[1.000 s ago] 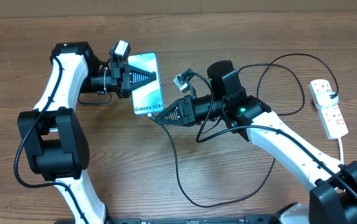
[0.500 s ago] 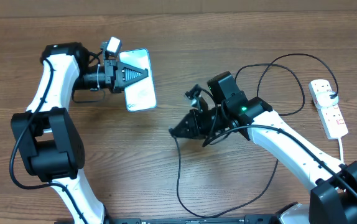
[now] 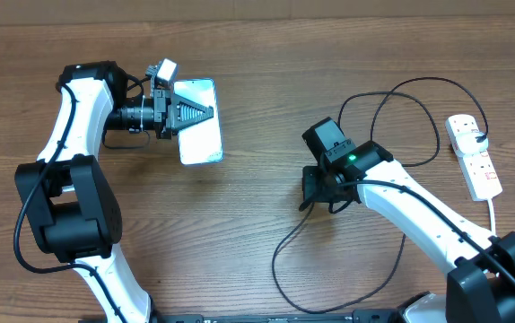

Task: Plug charger to phone and switch on socket

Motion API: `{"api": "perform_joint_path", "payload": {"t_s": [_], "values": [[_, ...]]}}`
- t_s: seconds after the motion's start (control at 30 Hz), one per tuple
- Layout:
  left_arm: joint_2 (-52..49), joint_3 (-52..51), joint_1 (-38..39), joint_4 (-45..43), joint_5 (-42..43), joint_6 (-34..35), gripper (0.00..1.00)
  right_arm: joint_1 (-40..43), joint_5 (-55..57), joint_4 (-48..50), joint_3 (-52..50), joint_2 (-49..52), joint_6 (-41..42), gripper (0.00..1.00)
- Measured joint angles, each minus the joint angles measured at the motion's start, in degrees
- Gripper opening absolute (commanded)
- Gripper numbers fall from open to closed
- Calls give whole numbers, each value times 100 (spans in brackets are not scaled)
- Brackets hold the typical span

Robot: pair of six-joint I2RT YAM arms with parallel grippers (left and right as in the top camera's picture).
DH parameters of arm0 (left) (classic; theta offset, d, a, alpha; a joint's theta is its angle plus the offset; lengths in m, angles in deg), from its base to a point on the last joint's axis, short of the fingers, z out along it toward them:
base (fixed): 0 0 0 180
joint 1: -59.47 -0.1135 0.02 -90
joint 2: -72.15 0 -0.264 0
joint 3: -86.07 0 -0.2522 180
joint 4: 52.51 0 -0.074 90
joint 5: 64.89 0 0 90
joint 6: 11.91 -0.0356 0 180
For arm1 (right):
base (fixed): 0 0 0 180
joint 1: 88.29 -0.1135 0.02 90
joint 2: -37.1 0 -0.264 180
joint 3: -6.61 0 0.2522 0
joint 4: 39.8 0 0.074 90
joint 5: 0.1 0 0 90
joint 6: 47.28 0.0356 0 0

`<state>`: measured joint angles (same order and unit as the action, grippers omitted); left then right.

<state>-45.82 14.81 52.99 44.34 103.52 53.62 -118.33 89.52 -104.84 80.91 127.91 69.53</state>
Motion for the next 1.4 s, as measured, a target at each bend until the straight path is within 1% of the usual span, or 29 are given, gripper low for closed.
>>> {"api": "perform_joint_path", "payload": {"t_s": [0.13,0.27,0.6,0.63,0.7,0.73,0.8,1.17,1.27,1.4], "values": [[0,0,0,0,-52,17,4,2,553,120,-304,0,313,4],[0,0,0,0,-74,17,4,2,874,444,-667,0,614,4],[0,0,0,0,-96,17,4,2,1091,1233,-1486,0,990,4],[0,0,0,0,-94,17,4,2,1108,1329,-1585,2,1038,4],[0,0,0,2,-96,17,4,0,1115,1469,-1672,0,1169,17],[0,0,0,0,-96,17,4,0,1115,1497,-1687,2,1211,21],[0,0,11,0,-96,17,4,2,1132,1515,-1690,33,1287,24],[0,0,50,2,-111,17,4,2,1137,1569,-1508,286,1370,22],[0,0,50,2,-111,17,4,2,1119,1563,-1497,297,1370,19],[0,0,50,2,-111,17,5,2,1075,1550,-1482,308,1368,12]]}}
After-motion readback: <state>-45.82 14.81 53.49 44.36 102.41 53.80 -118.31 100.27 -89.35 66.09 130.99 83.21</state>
